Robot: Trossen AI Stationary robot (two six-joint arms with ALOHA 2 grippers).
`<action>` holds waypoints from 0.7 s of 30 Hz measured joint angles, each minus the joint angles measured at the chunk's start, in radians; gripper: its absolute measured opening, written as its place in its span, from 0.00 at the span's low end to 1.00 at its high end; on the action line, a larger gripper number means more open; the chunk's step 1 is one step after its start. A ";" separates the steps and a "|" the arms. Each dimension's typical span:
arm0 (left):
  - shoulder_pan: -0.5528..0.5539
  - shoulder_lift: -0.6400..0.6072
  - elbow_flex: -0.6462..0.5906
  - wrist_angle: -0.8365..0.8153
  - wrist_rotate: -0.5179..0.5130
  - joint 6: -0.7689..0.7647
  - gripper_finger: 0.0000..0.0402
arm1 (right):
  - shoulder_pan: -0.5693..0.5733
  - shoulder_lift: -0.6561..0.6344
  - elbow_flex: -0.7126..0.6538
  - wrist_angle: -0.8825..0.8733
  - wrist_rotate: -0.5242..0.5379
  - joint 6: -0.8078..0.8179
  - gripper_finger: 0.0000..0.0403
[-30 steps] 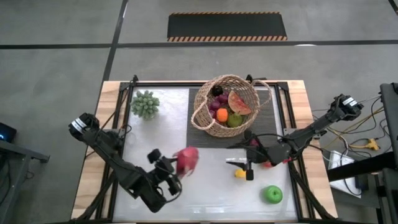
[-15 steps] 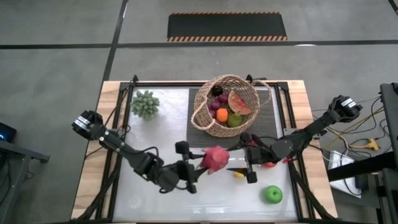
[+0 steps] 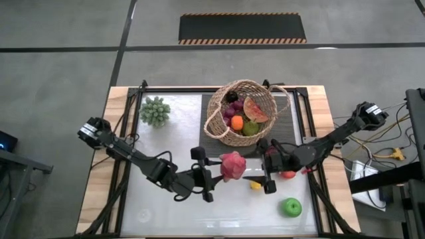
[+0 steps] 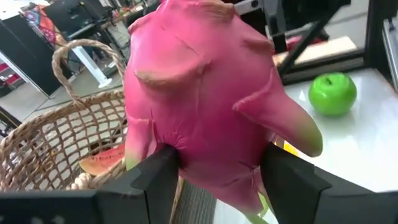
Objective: Build produce basket
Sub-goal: Put the dragonfruit into the brown basket
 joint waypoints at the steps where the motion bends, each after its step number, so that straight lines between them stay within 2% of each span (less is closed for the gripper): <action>1: 0.003 0.004 0.000 0.017 -0.001 0.000 0.48 | -0.005 0.000 0.000 -0.001 0.000 0.008 0.80; 10: 0.020 0.015 -0.058 0.155 -0.005 0.029 0.48 | -0.010 0.002 0.000 -0.031 0.070 0.007 0.89; 15: 0.022 0.012 -0.073 0.177 -0.011 0.036 0.47 | -0.011 0.002 0.000 -0.073 0.172 -0.010 0.89; 21: 0.024 0.011 -0.075 0.194 -0.014 0.040 0.47 | -0.010 0.002 0.000 -0.078 0.181 -0.023 0.88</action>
